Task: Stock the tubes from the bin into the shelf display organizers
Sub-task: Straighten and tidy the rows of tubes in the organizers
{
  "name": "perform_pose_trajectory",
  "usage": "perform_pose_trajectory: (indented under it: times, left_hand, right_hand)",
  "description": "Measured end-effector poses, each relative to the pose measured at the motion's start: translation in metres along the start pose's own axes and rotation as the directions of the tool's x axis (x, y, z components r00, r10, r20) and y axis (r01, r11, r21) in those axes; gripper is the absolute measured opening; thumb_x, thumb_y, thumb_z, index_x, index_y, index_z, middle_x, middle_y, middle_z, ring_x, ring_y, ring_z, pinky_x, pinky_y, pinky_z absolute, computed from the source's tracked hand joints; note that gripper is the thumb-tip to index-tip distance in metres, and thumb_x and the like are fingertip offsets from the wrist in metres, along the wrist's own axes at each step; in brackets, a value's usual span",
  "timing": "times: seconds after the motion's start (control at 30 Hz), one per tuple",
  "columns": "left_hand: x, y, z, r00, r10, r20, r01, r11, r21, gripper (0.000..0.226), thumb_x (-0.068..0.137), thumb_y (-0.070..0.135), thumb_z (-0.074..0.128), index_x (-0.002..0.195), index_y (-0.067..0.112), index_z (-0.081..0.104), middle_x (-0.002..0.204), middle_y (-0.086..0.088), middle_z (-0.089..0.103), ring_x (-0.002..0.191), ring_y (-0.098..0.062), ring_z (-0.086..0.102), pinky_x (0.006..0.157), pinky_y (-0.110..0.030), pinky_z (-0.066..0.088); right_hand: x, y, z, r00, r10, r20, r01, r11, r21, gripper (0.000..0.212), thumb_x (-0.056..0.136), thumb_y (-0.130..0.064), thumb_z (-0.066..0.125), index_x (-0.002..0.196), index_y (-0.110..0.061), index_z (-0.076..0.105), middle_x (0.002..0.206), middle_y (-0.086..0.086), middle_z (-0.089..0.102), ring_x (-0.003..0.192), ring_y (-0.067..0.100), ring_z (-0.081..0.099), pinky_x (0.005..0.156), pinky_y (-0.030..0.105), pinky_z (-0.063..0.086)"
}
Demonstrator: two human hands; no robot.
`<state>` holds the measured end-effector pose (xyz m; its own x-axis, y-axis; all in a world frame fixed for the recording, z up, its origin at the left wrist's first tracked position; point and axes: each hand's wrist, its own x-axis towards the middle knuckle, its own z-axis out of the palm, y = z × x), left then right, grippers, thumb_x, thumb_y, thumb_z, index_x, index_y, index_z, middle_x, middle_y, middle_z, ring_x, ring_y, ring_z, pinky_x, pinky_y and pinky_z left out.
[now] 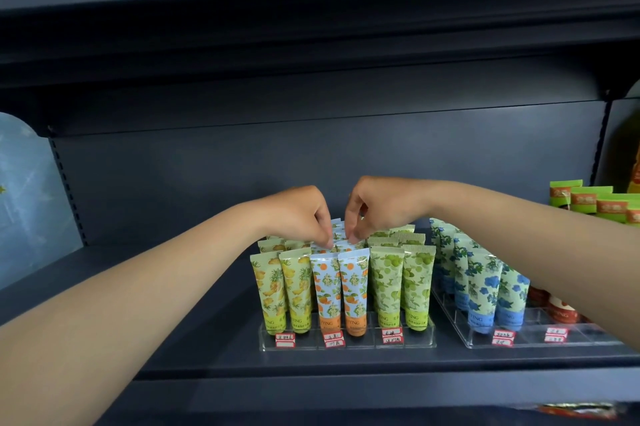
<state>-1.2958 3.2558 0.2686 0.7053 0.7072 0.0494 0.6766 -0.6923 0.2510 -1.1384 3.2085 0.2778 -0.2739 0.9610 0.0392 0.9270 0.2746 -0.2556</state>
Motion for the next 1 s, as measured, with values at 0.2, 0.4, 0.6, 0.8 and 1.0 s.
perform_pose_trajectory:
  times: [0.2, 0.4, 0.6, 0.8, 1.0]
  left_hand:
    - [0.0, 0.0, -0.007, 1.0, -0.009, -0.03, 0.007, 0.998, -0.064, 0.008, 0.082, 0.025, 0.069, 0.083, 0.022, 0.077, 0.073, 0.018, 0.063, 0.064, 0.004, 0.053, 0.055, -0.008, 0.035]
    - [0.011, -0.004, -0.008, 0.991, -0.059, -0.124, 0.044, 0.992, -0.121, 0.01, 0.082, 0.02, 0.067, 0.081, 0.022, 0.077, 0.061, 0.024, 0.062, 0.061, 0.007, 0.054, 0.056, -0.011, 0.039]
    - [0.025, -0.009, 0.002, 0.997, -0.052, -0.057, 0.049, 0.997, -0.059, 0.005, 0.081, 0.021, 0.071, 0.081, 0.021, 0.076, 0.073, 0.019, 0.064, 0.074, -0.002, 0.056, 0.069, -0.02, 0.043]
    - [0.03, -0.013, 0.005, 0.999, -0.035, -0.034, 0.034, 0.999, -0.037, 0.007, 0.081, 0.018, 0.07, 0.084, 0.017, 0.076, 0.073, 0.02, 0.065, 0.073, 0.004, 0.056, 0.071, -0.018, 0.042]
    - [0.031, -0.013, 0.004, 0.999, -0.026, -0.037, 0.025, 0.999, -0.027, 0.008, 0.081, 0.017, 0.07, 0.085, 0.015, 0.076, 0.072, 0.019, 0.065, 0.072, 0.003, 0.057, 0.07, -0.019, 0.044]
  right_hand:
    - [0.001, 0.005, -0.005, 0.999, 0.012, -0.035, -0.01, 0.999, 0.042, 0.007, 0.083, -0.022, 0.069, 0.087, -0.02, 0.074, 0.067, -0.022, 0.061, 0.053, -0.018, 0.05, 0.048, -0.001, 0.033]
    - [0.012, 0.011, -0.003, 0.997, 0.034, -0.072, -0.033, 0.999, 0.023, 0.007, 0.083, -0.019, 0.068, 0.088, -0.019, 0.074, 0.071, -0.021, 0.061, 0.062, -0.008, 0.054, 0.048, 0.001, 0.033]
    - [0.021, 0.015, 0.005, 0.998, 0.031, -0.051, -0.031, 1.0, -0.001, 0.008, 0.082, -0.023, 0.071, 0.088, -0.019, 0.074, 0.068, -0.02, 0.06, 0.06, -0.003, 0.052, 0.046, 0.001, 0.033]
    - [0.024, 0.015, 0.006, 0.998, 0.048, -0.05, -0.049, 0.999, -0.018, 0.012, 0.082, -0.025, 0.071, 0.09, -0.016, 0.073, 0.068, -0.016, 0.059, 0.059, -0.001, 0.05, 0.045, 0.002, 0.033]
    - [0.024, 0.017, 0.007, 0.998, 0.041, -0.049, -0.042, 0.999, -0.023, 0.008, 0.083, -0.023, 0.069, 0.088, -0.018, 0.074, 0.08, -0.008, 0.066, 0.063, 0.0, 0.052, 0.056, 0.013, 0.039]
